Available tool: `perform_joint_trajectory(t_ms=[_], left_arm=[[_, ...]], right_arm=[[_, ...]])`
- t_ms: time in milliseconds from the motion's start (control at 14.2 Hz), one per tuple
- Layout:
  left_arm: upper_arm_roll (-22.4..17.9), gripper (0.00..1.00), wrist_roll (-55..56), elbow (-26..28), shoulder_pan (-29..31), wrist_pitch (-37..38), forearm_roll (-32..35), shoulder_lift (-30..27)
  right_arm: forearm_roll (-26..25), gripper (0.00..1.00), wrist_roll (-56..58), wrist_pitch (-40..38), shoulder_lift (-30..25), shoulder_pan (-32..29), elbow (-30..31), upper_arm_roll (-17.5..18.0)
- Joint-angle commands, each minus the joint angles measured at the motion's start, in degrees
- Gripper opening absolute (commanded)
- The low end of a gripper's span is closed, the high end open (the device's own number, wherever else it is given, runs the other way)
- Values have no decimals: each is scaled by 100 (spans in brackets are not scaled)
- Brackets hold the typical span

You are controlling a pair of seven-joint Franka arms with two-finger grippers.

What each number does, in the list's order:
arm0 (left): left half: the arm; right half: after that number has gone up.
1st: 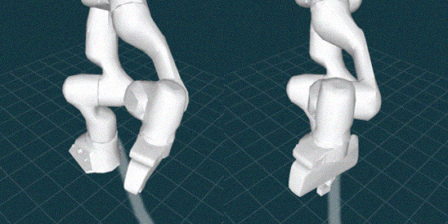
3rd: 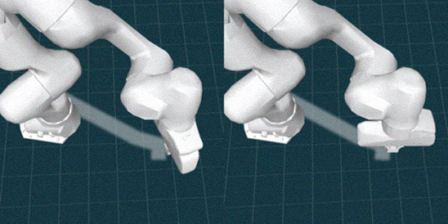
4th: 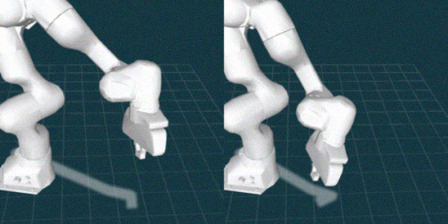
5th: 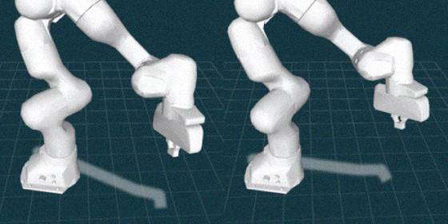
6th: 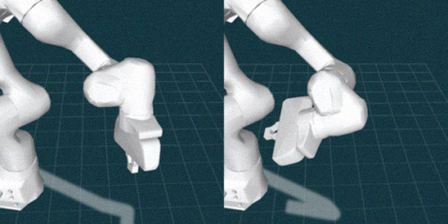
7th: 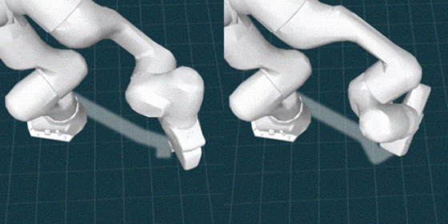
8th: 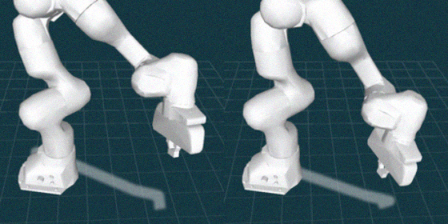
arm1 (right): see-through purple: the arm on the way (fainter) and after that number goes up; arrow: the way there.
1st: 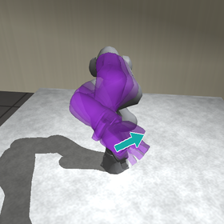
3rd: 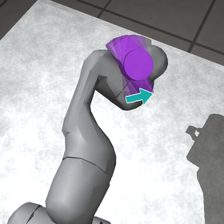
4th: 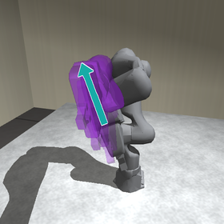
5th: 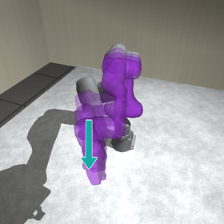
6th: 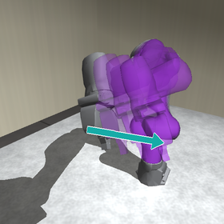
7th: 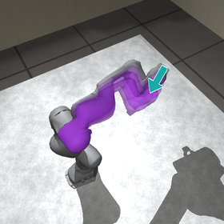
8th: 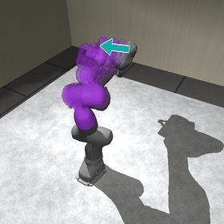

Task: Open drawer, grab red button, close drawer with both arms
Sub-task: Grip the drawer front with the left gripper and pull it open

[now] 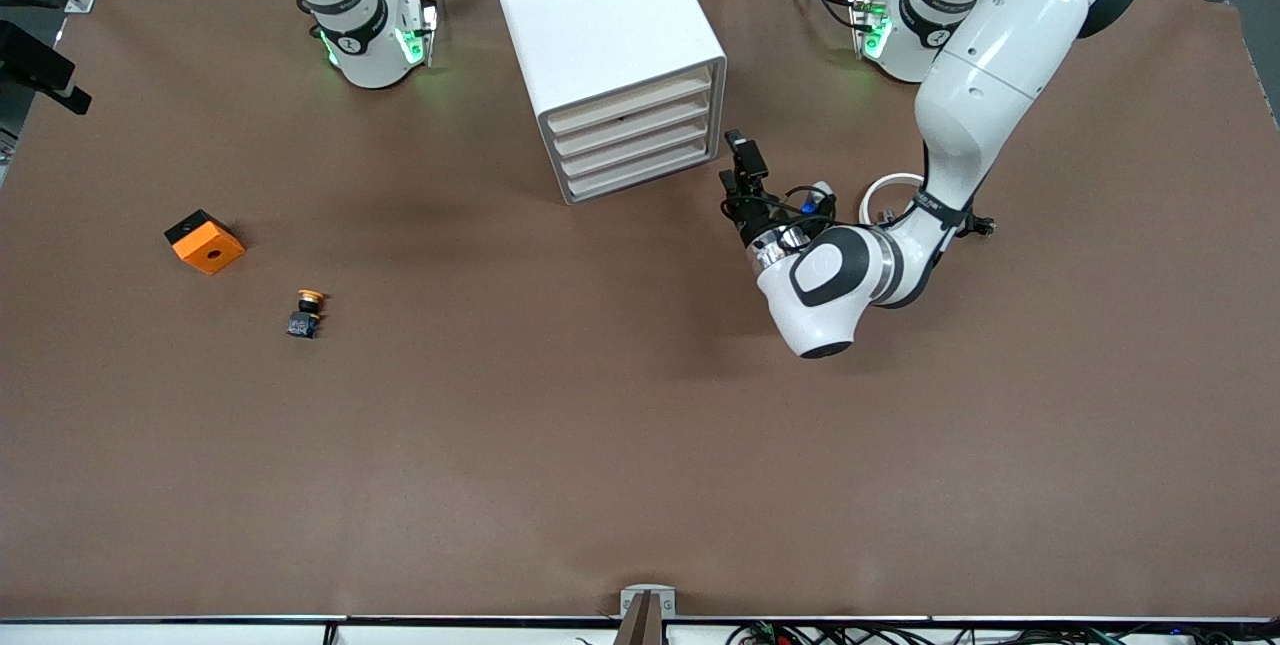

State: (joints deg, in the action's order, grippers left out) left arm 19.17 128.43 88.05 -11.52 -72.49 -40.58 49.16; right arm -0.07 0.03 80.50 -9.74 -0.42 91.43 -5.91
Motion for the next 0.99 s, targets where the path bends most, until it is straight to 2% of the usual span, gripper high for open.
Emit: perform_joint_trajectory(t_ms=[0,141,424,777,919], left_arm=[[17,99,436,-236,-210,156,-125,216],[17,74,525,-236,-307,165,-134,225],[8,67,525,-236,-483,165,-117,313],[8,65,472,-227,-843,165,-125,313],[0,54,464,-219,-957,165,-116,313]], right_arm=[[24,100,-82,18,-116,-2,111,2],[24,100,-82,27,-116,-11,111,2],[24,100,-91,27,-99,-2,59,2],[24,100,-82,-8,-90,-2,41,2],[24,100,-90,-8,-90,-2,41,2]])
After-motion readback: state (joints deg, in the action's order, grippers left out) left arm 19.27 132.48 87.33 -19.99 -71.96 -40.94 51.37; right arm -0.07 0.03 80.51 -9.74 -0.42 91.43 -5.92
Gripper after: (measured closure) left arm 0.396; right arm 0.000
